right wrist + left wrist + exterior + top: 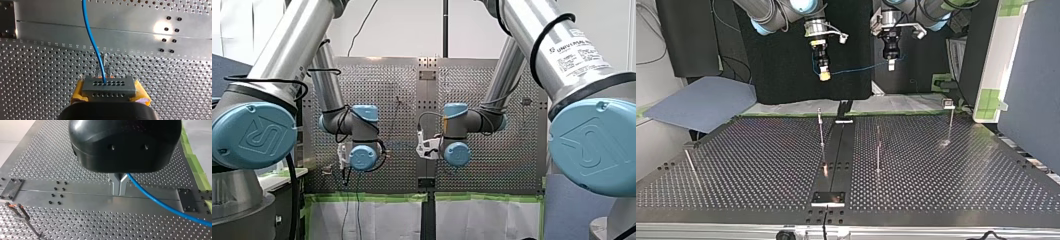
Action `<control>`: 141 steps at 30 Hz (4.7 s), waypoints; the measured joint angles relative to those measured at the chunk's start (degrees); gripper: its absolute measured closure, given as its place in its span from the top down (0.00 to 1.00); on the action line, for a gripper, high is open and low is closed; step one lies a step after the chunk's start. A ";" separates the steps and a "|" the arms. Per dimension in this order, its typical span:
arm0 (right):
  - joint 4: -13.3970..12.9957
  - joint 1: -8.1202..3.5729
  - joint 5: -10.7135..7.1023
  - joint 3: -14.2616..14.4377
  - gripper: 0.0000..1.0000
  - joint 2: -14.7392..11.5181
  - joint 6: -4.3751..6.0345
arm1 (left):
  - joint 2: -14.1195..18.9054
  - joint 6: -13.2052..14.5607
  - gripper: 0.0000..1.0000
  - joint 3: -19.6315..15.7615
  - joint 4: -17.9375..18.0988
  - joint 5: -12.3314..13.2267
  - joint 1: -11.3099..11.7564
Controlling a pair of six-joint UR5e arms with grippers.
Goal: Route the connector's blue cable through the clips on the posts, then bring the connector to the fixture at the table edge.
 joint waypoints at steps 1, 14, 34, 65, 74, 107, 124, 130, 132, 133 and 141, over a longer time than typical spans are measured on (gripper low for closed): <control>0.00 0.00 0.00 0.00 0.00 0.00 0.00 | 0.00 0.00 0.00 0.00 0.00 0.00 0.00; 0.00 0.00 0.00 0.00 0.00 0.00 0.00 | 0.00 0.00 0.00 0.00 0.00 0.00 0.00; 0.00 0.00 0.01 0.00 0.00 0.00 0.00 | 0.00 0.00 0.00 0.00 0.00 0.00 0.00; -0.03 0.00 0.00 0.00 0.00 0.01 0.00 | 0.02 0.03 0.00 0.00 0.00 0.01 -0.01; -0.08 0.00 0.01 0.00 0.00 0.01 0.00 | 0.01 -0.01 0.00 0.02 -0.06 0.07 -0.01; 7.02 2.88 1.50 -2.53 0.00 6.05 3.06 | -7.07 3.84 0.00 -2.71 7.02 3.41 1.58; 13.13 3.45 2.21 -4.67 0.00 3.73 4.89 | -4.69 1.78 0.00 -0.36 4.70 2.97 2.15; 16.15 3.24 0.08 -5.16 0.00 0.73 7.47 | -1.73 -0.87 0.00 0.18 1.72 1.63 2.65; 17.23 3.00 -0.64 -5.41 0.00 -0.45 8.08 | -0.62 -1.40 0.00 0.55 0.60 1.12 2.88; 17.57 2.91 -0.83 -5.56 0.00 -1.00 8.25 | -0.15 -1.64 0.00 0.75 0.13 0.97 2.97; 19.59 2.14 -1.47 -8.06 0.00 -5.63 8.60 | 4.06 -2.67 0.00 4.13 -4.05 0.60 4.06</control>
